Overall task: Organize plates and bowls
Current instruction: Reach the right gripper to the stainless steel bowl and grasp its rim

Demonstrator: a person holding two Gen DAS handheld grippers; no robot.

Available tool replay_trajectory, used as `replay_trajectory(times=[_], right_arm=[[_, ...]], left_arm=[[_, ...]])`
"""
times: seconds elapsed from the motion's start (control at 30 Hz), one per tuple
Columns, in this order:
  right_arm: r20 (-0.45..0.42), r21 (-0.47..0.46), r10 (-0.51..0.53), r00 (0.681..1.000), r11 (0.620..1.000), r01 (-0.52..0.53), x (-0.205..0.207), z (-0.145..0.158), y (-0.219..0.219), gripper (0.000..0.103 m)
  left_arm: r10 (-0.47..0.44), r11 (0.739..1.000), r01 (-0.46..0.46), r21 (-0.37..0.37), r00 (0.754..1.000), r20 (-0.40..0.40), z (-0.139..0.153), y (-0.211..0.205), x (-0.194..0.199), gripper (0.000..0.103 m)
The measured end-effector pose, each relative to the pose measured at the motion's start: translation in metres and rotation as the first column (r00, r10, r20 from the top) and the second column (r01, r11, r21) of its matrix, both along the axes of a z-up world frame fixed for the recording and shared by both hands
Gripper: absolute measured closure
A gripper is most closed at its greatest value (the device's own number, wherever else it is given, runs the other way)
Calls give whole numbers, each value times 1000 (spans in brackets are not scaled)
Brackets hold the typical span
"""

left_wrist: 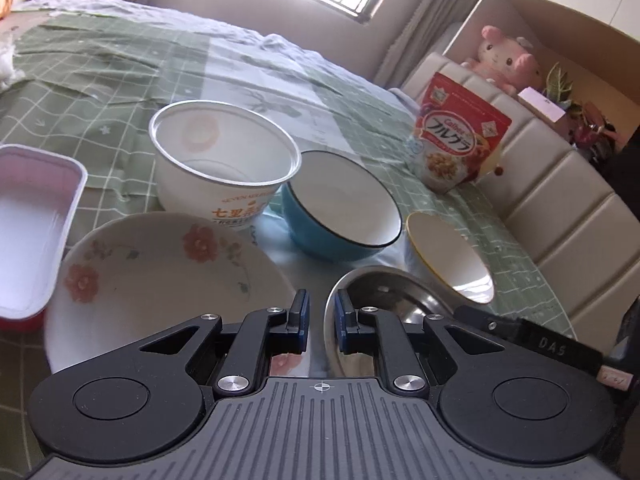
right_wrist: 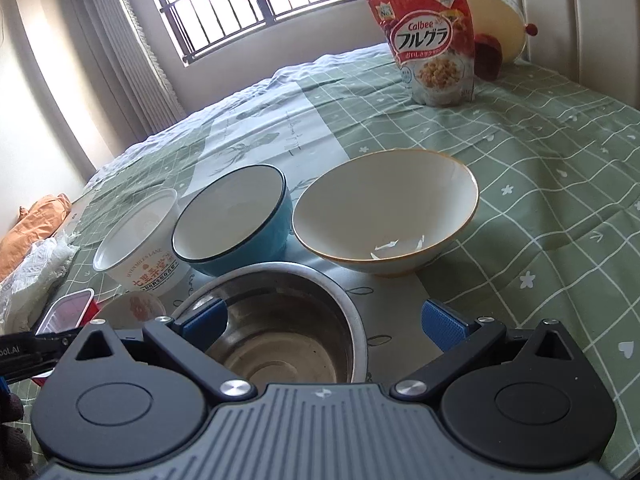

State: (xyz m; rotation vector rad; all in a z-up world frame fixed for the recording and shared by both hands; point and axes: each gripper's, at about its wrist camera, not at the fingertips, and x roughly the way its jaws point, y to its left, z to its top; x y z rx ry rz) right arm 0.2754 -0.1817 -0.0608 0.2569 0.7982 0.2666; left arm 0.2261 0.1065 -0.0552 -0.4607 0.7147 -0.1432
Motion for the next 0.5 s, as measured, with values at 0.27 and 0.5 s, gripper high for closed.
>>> replay_trajectory(times=[0.27, 0.5], right_arm=[[-125, 75, 3, 992, 997, 7, 15, -32, -7, 0], [-177, 87, 75, 981, 994, -60, 21, -46, -12, 0]], left_arm=[[-68, 990, 76, 115, 995, -73, -4, -9, 21, 88], [-109, 987, 120, 105, 988, -105, -20, -23, 18, 87]])
